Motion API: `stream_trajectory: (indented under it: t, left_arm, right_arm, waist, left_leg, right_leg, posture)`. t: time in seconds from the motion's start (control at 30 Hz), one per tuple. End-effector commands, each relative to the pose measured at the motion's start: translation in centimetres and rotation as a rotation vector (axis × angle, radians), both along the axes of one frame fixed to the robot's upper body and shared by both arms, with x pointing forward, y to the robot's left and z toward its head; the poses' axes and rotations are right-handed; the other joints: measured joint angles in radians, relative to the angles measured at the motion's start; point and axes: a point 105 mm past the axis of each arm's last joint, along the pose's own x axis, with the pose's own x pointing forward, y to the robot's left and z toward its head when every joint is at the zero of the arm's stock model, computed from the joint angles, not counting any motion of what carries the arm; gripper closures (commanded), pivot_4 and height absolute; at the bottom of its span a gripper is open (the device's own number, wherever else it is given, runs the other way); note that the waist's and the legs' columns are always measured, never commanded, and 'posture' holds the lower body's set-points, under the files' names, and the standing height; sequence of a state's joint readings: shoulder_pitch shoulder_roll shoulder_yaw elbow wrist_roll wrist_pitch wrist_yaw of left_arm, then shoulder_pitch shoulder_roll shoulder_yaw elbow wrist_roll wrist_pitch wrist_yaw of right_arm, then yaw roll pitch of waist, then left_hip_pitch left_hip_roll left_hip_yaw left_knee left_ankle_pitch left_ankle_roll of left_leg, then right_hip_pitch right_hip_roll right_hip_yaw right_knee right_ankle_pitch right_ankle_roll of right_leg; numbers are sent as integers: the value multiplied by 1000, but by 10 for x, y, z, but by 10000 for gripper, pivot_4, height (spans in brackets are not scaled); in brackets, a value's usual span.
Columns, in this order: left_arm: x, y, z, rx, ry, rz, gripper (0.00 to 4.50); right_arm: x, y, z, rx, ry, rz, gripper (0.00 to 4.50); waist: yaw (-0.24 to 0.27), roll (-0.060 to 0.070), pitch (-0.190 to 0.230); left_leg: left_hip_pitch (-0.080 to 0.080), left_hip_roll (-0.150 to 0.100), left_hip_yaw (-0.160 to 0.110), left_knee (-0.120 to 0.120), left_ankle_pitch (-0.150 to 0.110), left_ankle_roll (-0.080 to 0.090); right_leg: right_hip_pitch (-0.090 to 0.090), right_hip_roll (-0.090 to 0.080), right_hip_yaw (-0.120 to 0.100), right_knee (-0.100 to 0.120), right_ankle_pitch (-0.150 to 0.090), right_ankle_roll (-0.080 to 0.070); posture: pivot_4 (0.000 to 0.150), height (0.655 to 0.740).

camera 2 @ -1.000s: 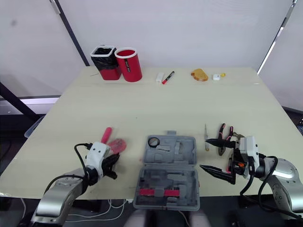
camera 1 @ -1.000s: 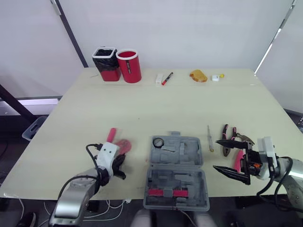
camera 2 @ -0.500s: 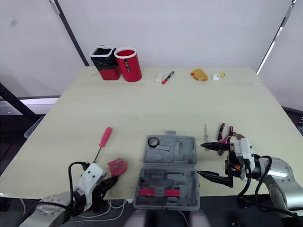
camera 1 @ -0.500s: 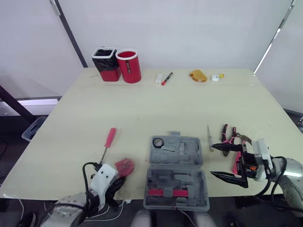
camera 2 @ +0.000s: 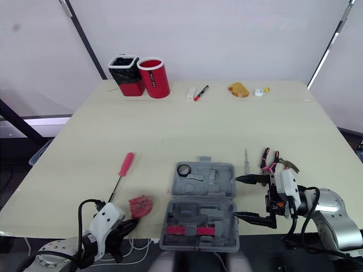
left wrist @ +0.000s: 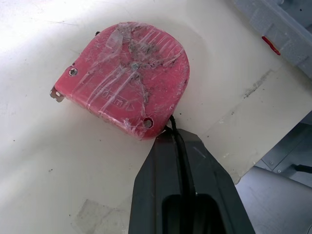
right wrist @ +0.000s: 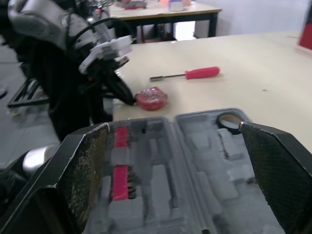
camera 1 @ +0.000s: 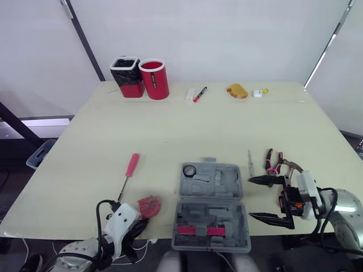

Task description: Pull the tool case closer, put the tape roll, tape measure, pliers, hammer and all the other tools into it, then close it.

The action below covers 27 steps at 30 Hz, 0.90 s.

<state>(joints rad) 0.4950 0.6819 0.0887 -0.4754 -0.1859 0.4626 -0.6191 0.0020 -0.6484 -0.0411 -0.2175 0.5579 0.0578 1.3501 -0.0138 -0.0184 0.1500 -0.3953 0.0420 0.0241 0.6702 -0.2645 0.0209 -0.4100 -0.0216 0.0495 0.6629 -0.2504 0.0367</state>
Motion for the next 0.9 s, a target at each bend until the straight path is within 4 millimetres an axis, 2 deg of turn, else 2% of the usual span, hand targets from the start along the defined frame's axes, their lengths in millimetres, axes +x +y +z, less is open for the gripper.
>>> stream_trajectory:
  t: [0.03,0.13,0.23,0.27,0.37,0.53,0.63,0.77,0.9]
  left_arm:
    - [-4,18,1,41,-3,17,28163]
    - [-8,19,4,21,-4,-5,17282]
    - [-14,14,12,-46,10,-60,3601]
    - [-14,16,17,-41,10,-93,1742]
    - [-13,23,29,-14,4,-193,1742]
    - [6,47,40,65,-35,-340,1742]
    - [14,46,48,42,-54,-467,1742]
    - [24,48,51,25,-84,-514,1742]
    - [41,40,55,-3,-127,-563,1742]
  right_arm:
    - [0,4,7,-1,-59,25,0]
    - [2,5,7,5,-62,16,0]
    - [3,6,7,14,-60,2,0]
    - [3,6,7,16,-59,-2,0]
    - [3,7,7,15,-57,-6,0]
    - [6,10,8,27,-55,-22,0]
    - [6,12,8,24,-59,-27,0]
    - [6,13,11,26,-68,-39,0]
    - [7,15,13,35,-71,-53,0]
  waist:
    - [0,0,0]
    - [1,0,0]
    - [1,-1,1]
    - [1,-1,1]
    - [3,-2,1]
    - [4,-1,3]
    - [5,-1,3]
    - [0,-1,4]
    - [4,-1,4]
  left_leg:
    - [0,0,0,0,0,0]
    - [0,0,0,0,0,0]
    - [0,1,0,0,0,0]
    - [0,1,0,0,0,0]
    - [0,1,0,0,0,0]
    - [0,1,1,0,0,0]
    - [-1,-1,0,0,0,0]
    - [-1,0,1,0,0,0]
    - [-1,-1,1,0,0,0]
  right_leg:
    - [0,0,0,0,0,0]
    - [0,0,0,0,0,0]
    - [0,0,0,0,0,0]
    - [0,0,0,0,0,0]
    - [0,0,-1,0,0,0]
    - [0,-1,-1,0,0,0]
    - [-1,0,-3,0,0,0]
    - [-1,-1,-2,-1,0,0]
    - [0,0,-3,0,0,0]
  posture:
    - [1500,7400]
    - [1500,7400]
    - [1500,7400]
    - [1500,7400]
    - [1500,7400]
    - [1500,7400]
    - [1500,7400]
    - [1500,7400]
    - [1500,7400]
